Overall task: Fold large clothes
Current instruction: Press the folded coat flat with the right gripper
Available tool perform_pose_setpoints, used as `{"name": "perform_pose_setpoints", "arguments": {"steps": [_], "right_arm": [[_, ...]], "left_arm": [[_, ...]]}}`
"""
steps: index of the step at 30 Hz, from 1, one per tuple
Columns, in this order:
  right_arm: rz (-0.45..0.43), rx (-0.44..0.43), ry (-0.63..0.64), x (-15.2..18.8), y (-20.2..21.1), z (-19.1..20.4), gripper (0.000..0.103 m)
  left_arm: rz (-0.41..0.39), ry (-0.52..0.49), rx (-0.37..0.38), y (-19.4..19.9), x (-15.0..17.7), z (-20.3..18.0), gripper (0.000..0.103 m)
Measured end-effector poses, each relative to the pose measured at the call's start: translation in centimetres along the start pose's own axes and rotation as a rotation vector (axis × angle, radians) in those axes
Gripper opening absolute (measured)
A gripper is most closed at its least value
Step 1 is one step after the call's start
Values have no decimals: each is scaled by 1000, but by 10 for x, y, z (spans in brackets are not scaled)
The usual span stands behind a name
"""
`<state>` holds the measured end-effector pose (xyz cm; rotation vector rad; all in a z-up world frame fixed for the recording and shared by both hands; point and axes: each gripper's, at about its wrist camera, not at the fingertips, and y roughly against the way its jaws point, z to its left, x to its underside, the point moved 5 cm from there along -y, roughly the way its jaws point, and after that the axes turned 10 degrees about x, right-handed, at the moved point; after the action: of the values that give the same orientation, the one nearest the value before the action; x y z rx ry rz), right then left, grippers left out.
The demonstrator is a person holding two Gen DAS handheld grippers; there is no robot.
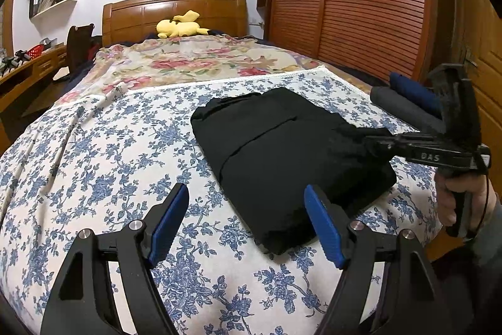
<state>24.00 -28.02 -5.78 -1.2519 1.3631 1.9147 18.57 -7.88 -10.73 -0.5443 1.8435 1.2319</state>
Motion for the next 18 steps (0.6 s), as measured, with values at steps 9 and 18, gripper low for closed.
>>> {"name": "perform_pose_setpoints", "arguments": {"steps": [9, 18], "right_arm": [[-167, 90, 2, -10, 51, -16, 5], [35, 214, -1, 19, 12, -47, 7]], "left_arm": [[5, -4, 1, -1, 1, -1, 77], [-5, 2, 15, -3, 1, -4, 77]]}}
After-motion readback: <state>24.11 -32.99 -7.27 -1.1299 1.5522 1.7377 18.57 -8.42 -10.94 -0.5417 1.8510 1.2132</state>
